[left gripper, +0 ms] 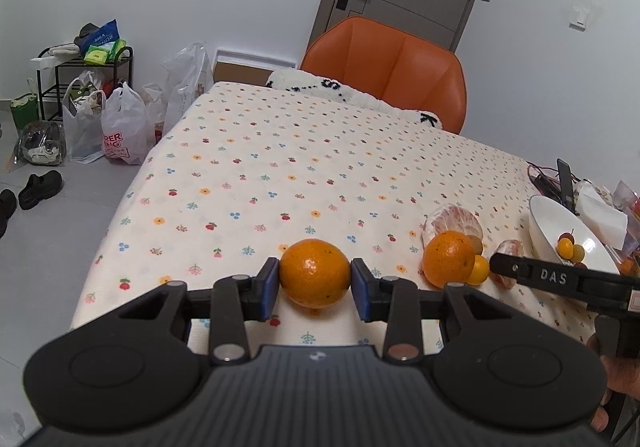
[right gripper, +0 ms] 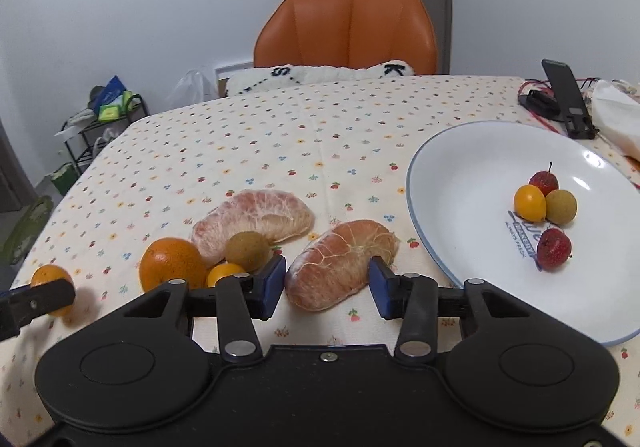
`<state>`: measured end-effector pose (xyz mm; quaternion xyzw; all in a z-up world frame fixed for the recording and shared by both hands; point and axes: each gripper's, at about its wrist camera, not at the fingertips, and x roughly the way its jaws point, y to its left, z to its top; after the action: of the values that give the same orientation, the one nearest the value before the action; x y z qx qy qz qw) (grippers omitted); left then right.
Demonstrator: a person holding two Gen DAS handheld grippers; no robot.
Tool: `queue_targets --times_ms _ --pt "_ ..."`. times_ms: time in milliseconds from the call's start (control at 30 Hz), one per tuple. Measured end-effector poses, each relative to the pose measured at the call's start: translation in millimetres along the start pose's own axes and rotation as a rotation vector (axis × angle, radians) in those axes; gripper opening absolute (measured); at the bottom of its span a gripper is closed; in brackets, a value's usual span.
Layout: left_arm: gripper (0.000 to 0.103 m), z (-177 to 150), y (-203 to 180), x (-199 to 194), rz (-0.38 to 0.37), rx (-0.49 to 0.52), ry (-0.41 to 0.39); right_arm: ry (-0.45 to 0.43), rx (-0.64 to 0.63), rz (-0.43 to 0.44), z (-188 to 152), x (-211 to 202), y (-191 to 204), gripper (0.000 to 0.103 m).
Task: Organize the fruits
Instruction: 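Grasp the peeled pink pomelo segment with the right tool while the left tool holds the orange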
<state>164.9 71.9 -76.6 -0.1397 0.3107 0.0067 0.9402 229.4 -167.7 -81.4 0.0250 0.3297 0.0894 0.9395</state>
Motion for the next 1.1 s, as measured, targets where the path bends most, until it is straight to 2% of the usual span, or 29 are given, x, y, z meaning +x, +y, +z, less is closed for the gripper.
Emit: queue_targets --times_ms 200,433,533,600,633,967,1033,1100 --pt "0.036 -2 -6 -6 -0.003 0.006 0.002 0.017 -0.019 0.050 -8 -11 -6 0.029" --pt "0.036 -6 -13 -9 -0.009 0.011 0.008 0.041 -0.038 0.066 -12 -22 -12 0.028" --pt "0.036 -6 -16 -9 -0.009 0.019 0.009 0.056 -0.016 0.064 -12 -26 -17 0.034" --pt "0.036 -6 -18 -9 -0.009 0.025 0.010 0.049 -0.030 0.047 -12 -25 -16 0.049" --pt "0.036 -6 -18 -8 -0.010 0.026 0.011 0.043 -0.034 0.040 -12 -23 -15 0.051" --pt "0.036 -3 -19 -5 -0.009 0.030 0.010 0.020 -0.056 0.041 -7 -4 0 0.052" --pt "0.036 -3 -18 -5 -0.006 0.030 0.008 0.014 -0.058 0.046 -6 -2 2 0.049" --pt "0.036 -2 -19 -6 -0.004 0.029 0.007 0.009 -0.058 0.043 -4 0 0 0.035"
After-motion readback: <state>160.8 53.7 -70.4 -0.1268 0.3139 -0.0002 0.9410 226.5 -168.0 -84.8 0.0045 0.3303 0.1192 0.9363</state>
